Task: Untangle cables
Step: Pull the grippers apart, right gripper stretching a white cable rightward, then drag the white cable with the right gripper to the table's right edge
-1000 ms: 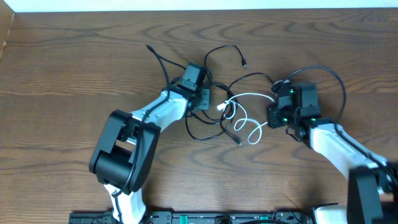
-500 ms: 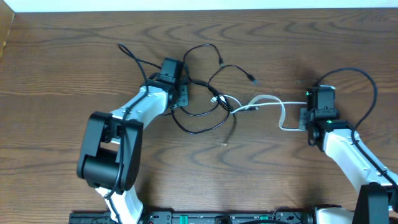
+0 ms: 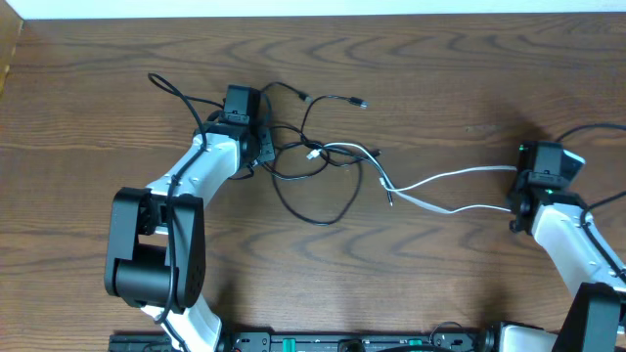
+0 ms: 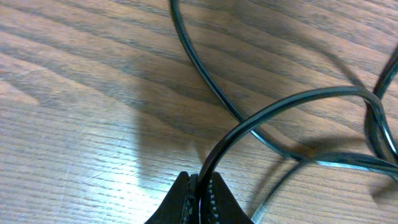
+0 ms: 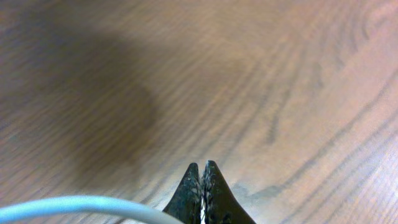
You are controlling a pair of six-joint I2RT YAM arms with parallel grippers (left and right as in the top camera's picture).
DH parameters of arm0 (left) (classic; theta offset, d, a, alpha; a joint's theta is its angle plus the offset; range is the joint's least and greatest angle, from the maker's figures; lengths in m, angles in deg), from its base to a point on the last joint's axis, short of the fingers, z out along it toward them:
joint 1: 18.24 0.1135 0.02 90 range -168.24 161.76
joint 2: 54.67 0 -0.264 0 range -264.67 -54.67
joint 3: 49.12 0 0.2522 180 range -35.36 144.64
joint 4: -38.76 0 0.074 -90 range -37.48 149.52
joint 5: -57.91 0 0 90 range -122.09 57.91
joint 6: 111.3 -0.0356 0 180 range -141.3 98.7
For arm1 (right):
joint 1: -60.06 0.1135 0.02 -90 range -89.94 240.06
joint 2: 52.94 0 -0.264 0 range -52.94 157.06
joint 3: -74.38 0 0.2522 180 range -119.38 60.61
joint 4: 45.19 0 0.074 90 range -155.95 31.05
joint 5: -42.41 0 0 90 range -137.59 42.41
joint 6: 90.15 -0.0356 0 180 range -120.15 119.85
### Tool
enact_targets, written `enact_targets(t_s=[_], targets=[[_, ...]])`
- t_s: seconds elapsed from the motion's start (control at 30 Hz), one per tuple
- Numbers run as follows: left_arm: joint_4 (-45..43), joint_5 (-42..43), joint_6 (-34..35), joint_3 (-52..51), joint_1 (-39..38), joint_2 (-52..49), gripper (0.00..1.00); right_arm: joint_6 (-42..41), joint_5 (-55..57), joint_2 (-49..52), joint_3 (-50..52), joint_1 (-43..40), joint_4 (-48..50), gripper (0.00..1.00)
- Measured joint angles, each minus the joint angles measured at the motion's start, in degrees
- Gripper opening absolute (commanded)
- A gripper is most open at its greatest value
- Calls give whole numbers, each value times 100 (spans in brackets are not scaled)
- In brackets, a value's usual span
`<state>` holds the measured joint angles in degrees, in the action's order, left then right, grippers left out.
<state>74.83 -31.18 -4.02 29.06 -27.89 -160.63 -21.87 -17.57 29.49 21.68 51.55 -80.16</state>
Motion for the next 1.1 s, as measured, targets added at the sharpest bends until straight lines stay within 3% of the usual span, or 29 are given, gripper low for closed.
enact_targets(t_s=[0.4, 0.83, 1.0, 1.1], targets=[[151, 0, 142, 0, 227, 0, 8, -533, -385, 0, 2, -767, -87, 1], [424, 385, 844, -4, 1038, 0, 8, -1217, -1029, 0, 2, -1709, -129, 1], [339, 632, 844, -7, 953, 0, 8, -713, -2227, 0, 7, -1709, 409, 1], [319, 686, 841, -7, 881, 0, 8, -70, -3300, 0, 7, -1652, 730, 8]])
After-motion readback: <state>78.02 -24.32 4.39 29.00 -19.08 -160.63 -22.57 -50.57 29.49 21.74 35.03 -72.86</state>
